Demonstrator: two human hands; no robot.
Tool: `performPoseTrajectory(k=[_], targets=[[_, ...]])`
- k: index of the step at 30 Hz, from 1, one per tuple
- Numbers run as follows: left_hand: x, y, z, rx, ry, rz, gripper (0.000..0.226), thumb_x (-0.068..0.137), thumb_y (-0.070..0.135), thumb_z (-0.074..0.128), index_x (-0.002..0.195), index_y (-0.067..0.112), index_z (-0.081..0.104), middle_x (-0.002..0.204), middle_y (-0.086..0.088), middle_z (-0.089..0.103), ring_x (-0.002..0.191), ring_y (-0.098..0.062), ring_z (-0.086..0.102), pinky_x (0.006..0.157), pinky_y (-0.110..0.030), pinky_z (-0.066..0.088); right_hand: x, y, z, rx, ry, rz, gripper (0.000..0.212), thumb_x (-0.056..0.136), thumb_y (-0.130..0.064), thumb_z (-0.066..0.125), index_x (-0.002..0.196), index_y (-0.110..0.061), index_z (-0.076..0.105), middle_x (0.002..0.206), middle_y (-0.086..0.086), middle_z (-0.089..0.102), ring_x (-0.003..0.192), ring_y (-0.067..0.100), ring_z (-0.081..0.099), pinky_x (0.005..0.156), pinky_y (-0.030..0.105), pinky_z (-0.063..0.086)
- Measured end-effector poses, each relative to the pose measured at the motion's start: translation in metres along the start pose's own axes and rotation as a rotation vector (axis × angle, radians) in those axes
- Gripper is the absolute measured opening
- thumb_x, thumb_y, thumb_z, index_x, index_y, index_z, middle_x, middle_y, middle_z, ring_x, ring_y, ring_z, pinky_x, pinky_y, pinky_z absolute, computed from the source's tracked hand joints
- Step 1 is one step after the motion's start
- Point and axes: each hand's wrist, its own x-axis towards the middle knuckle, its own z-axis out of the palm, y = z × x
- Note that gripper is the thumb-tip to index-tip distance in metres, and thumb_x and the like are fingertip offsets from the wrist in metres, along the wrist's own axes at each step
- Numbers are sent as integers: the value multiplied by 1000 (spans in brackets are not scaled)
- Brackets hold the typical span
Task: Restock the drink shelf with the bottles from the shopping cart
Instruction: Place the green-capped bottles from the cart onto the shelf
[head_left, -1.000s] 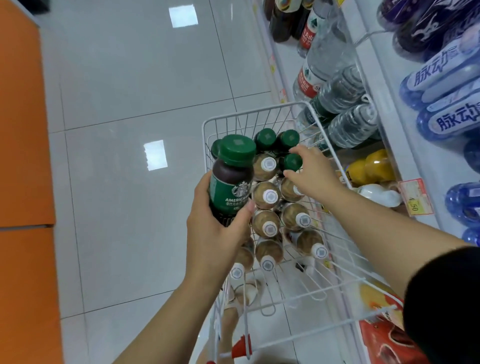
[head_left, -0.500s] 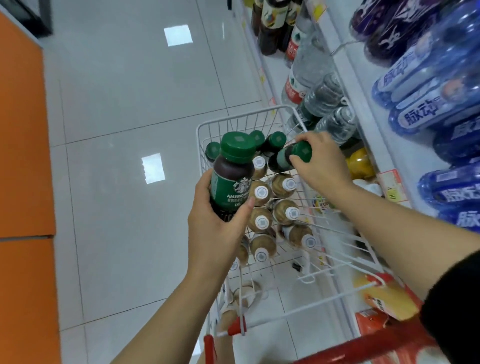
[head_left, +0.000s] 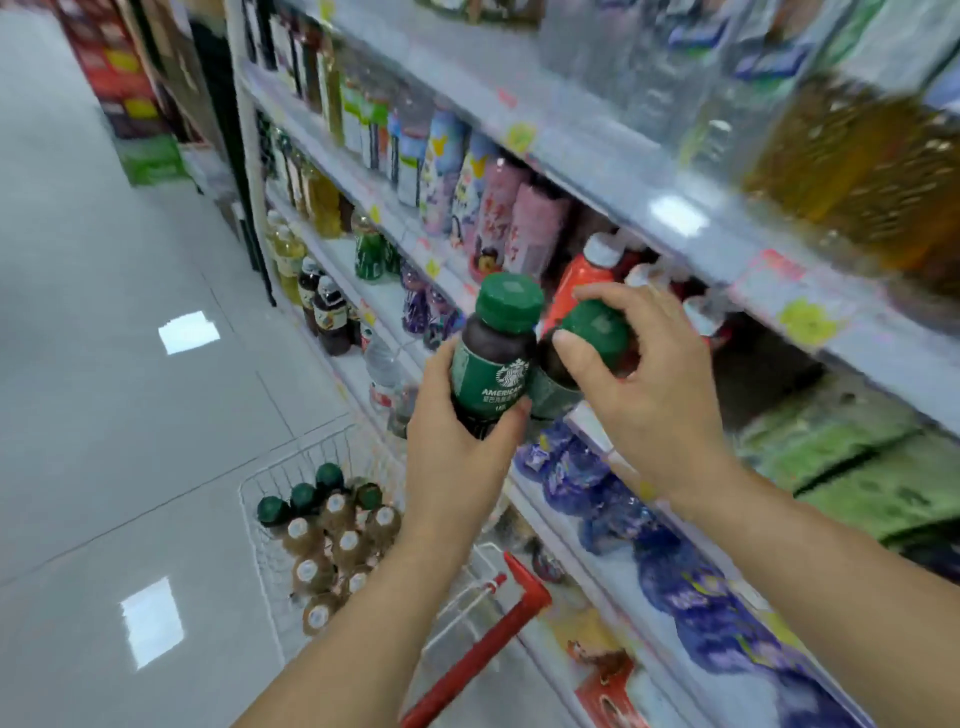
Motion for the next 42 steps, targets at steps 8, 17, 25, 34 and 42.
performPoseTrajectory(k=[8,17,25,34,42], targets=[[-26,145,106,-203,-211,362,53,76,18,71,123,26,48,108,16,60,101,-8,61,82,-23,49,-16,-57,-193,-112,452,-90,36,80,-38,63,107,-15,59,92,-9,46,87,-5,45,81,5,33],[-104,208,205,-282,-616,590,68,75,10,76,116,50,39,113,40,48,110,12,49,86,-5,39,-120,-46,-319,-425,720,-104,36,81,-34,63,108,-10,58,88,-3,41,85,-8,42,76,6,33],[-141,217,284,-197,-957,523,65,76,14,75,119,50,42,123,14,55,115,-3,53,94,-26,46,-176,-9,-377,-554,802,99,42,80,-41,61,108,-9,60,89,-3,43,87,-4,45,77,7,36],[-154,220,332,-217,-1139,369,60,75,14,76,110,47,42,113,25,58,102,12,55,81,-8,46,-175,17,-416,-506,1021,367,46,68,-43,75,109,-25,65,84,-17,47,74,-2,51,65,9,39],[-153,215,363,-92,-1138,279,48,78,27,73,112,38,41,116,8,40,100,5,47,91,-24,38,-170,56,-424,-472,984,497,59,69,-38,77,120,-23,54,105,-5,51,108,16,48,81,27,41]])
